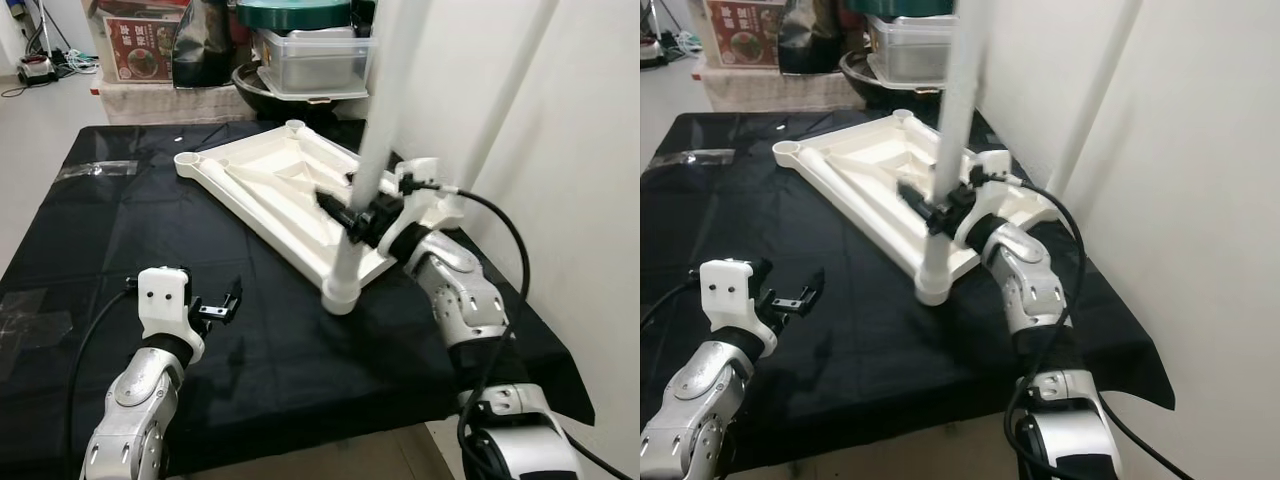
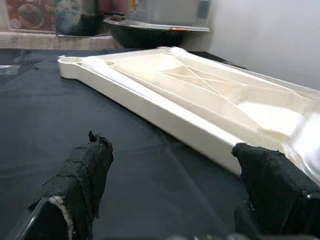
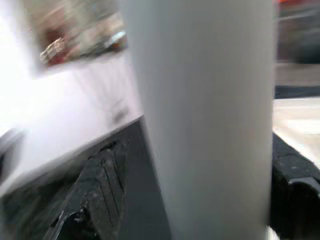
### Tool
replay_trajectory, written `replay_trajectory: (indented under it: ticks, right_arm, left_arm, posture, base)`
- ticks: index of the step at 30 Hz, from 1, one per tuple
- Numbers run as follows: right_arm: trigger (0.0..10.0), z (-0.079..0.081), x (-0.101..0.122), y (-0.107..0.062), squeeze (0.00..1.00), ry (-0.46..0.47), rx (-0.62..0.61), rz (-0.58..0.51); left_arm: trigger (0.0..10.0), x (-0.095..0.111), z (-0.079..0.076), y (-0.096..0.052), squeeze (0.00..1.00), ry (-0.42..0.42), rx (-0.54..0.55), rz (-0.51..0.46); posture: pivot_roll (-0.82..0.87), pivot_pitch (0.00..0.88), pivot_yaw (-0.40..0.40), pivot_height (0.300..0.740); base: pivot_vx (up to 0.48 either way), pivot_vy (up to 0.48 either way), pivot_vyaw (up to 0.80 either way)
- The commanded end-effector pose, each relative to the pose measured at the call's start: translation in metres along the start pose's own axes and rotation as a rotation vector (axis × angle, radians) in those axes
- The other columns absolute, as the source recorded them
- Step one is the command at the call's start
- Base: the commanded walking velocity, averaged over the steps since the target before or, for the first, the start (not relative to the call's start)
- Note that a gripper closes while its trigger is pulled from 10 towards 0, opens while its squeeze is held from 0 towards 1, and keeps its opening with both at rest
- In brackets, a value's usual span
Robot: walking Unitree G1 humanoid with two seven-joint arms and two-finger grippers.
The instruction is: Building children table
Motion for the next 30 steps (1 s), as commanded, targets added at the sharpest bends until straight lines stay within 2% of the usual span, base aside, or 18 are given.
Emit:
replay_trajectory:
  ticks: [1,4,9,10,12,13,14,15,17,18,19,21,22,23,25,26,29,30]
  right_arm:
    - [10.0,0.035,-0.027,0.004,0.00,0.059,0.265,0.085]
    - [10.0,0.049,-0.043,0.004,0.00,0.069,0.326,0.121]
    - [10.0,0.038,-0.051,0.018,0.00,0.069,0.139,0.097]
    - [4.2,0.030,-0.049,0.020,0.00,0.072,0.061,0.071]
    - [4.2,0.025,-0.048,0.021,0.00,0.077,0.010,0.052]
    - [0.0,0.007,-0.046,0.018,0.00,0.079,-0.202,0.035]
    - [0.0,0.007,-0.046,0.018,0.00,0.079,-0.202,0.035]
    - [0.0,-0.007,-0.046,0.012,0.00,0.084,-0.379,0.033]
    - [0.0,-0.021,-0.049,-0.001,0.00,0.099,-0.594,0.050]
    - [0.0,-0.027,-0.051,-0.009,0.00,0.106,-0.686,0.065]
    - [0.0,-0.027,-0.051,-0.009,0.00,0.106,-0.686,0.065]
    - [0.0,-0.046,-0.065,-0.057,0.00,0.078,-1.123,0.220]
    - [0.0,-0.046,-0.065,-0.057,0.00,0.078,-1.123,0.220]
    - [0.0,-0.048,-0.072,-0.076,0.00,0.084,-1.262,0.278]
    - [0.0,-0.048,-0.072,-0.076,0.00,0.084,-1.262,0.278]
    - [0.0,-0.047,-0.078,-0.090,0.00,0.089,-1.355,0.320]
    - [0.0,-0.041,-0.085,-0.091,0.00,0.112,-1.347,0.357]
    - [4.5,-0.036,-0.090,-0.084,0.00,0.130,-1.296,0.379]
  left_arm:
    - [10.0,-0.005,-0.002,0.000,0.00,-0.016,-0.009,0.015]
    - [10.0,-0.005,-0.002,0.000,0.00,-0.020,-0.009,0.014]
    - [10.0,-0.004,-0.002,-0.001,0.00,-0.022,-0.009,0.013]
    - [10.0,-0.004,-0.002,-0.001,0.00,-0.023,-0.010,0.013]
    - [10.0,-0.004,-0.002,-0.001,0.00,-0.023,-0.011,0.013]
    - [10.0,-0.005,-0.002,-0.001,0.00,-0.024,-0.013,0.013]
    - [10.0,-0.005,-0.002,-0.001,0.00,-0.024,-0.013,0.013]
    - [10.0,-0.005,-0.002,-0.001,0.00,-0.025,-0.014,0.013]
    - [10.0,-0.005,-0.002,-0.001,0.00,-0.025,-0.015,0.014]
    - [10.0,-0.005,-0.002,-0.002,0.00,-0.025,-0.015,0.014]
    - [10.0,-0.005,-0.002,-0.002,0.00,-0.025,-0.015,0.014]
    - [10.0,-0.005,-0.002,-0.002,0.00,-0.024,-0.014,0.015]
    - [10.0,-0.005,-0.002,-0.002,0.00,-0.024,-0.014,0.015]
    - [10.0,-0.005,-0.002,-0.002,0.00,-0.023,-0.014,0.015]
    - [10.0,-0.005,-0.002,-0.002,0.00,-0.023,-0.014,0.015]
    - [10.0,-0.005,-0.002,-0.003,0.00,-0.022,-0.013,0.016]
    - [10.0,-0.005,-0.002,-0.002,0.00,-0.021,-0.014,0.018]
    - [10.0,-0.006,-0.002,-0.002,0.00,-0.021,-0.015,0.020]
  posture:
    - [0.11,0.000,-0.124,0.740]
    - [0.12,0.000,-0.128,0.740]
    - [0.11,0.000,-0.124,0.740]
    - [0.11,0.000,-0.121,0.740]
    - [0.11,0.000,-0.121,0.740]
    - [0.10,0.000,-0.117,0.740]
    - [0.10,0.000,-0.117,0.740]
    - [0.10,0.000,-0.113,0.740]
    - [0.09,0.000,-0.111,0.740]
    - [0.09,0.000,-0.110,0.740]
    - [0.09,0.000,-0.110,0.740]
    - [0.09,0.000,-0.109,0.740]
    - [0.09,0.000,-0.109,0.740]
    - [0.08,0.000,-0.107,0.740]
    - [0.08,0.000,-0.107,0.740]
    - [0.08,0.000,-0.102,0.740]
    - [0.07,0.000,-0.097,0.740]
    - [0.07,0.000,-0.095,0.740]
  base:
    - [0.000,0.000,0.00]
    - [0.000,0.000,0.00]
    - [0.000,0.000,0.00]
    - [0.000,0.000,0.00]
    - [0.000,0.000,0.00]
    - [0.000,0.000,0.00]
    - [0.000,0.000,0.00]
    - [0.000,0.000,0.00]
    - [0.000,0.000,0.00]
    - [0.000,0.000,0.00]
    - [0.000,0.000,0.00]
    - [0.000,0.000,0.00]
    - [0.000,0.000,0.00]
    - [0.000,0.000,0.00]
    - [0.000,0.000,0.00]
    - [0.000,0.000,0.00]
    - [0.000,0.000,0.00]
    - [0.000,0.000,0.00]
Point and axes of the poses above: a point about 5 cm out from each wrist's last joint towards the gripper, its own y axis pointing out of the wrist towards the gripper, its own x axis along the axis of the wrist's last joint, z = x × y, the point moved 1 cm from there along y, pointing out of the wrist towards the gripper, and after that the axes turned 4 degrees about -y, right-handed, at the moved point
